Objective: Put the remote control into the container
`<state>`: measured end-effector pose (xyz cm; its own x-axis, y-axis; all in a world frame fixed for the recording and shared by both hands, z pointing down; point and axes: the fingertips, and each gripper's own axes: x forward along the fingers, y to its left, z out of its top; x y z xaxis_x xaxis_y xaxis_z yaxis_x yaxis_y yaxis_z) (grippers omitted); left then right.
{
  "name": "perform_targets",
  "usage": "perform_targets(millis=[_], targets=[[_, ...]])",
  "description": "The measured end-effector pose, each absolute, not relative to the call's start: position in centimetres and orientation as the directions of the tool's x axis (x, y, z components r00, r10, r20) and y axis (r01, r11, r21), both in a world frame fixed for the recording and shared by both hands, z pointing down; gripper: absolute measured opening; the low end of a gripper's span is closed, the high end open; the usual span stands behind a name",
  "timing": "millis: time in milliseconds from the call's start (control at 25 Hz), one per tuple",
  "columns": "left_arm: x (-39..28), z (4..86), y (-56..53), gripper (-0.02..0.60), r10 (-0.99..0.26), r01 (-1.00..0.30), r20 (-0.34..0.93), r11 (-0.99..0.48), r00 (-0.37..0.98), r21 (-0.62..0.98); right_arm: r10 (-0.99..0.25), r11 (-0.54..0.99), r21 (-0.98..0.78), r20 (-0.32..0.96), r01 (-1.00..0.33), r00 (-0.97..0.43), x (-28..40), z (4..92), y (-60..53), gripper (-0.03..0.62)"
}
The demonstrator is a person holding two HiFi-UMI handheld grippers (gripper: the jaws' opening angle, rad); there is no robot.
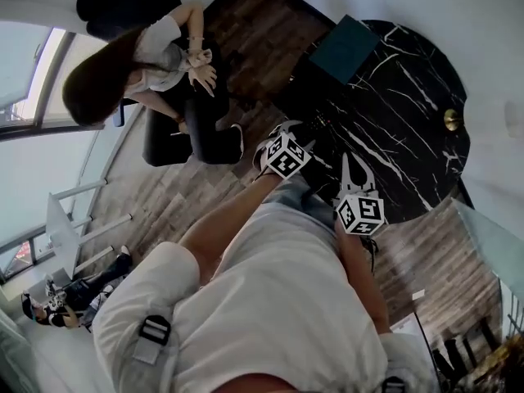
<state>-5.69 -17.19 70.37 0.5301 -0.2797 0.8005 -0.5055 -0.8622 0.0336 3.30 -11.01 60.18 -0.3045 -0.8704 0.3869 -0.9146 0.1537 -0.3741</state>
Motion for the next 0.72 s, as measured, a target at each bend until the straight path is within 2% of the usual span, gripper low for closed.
perform_targets(millis=[440, 720], targets=[[-6.2, 72.3, -27.4, 0.219, -0.321, -0.522, 0.839, -0.852, 0.44, -0.053, -0.871, 0.119, -0.363, 0.408, -0.924, -0.273, 4.2, 60.0, -11.2, 0.011], [-5.6, 77.3, -30.7, 0.219, -0.254, -0.526, 0.899, -0.85, 0.356, -0.032, -0.861, 0.085, -0.363, 0.442, -0.928, -0.252, 5.1, 60.9, -11.0, 0.011]])
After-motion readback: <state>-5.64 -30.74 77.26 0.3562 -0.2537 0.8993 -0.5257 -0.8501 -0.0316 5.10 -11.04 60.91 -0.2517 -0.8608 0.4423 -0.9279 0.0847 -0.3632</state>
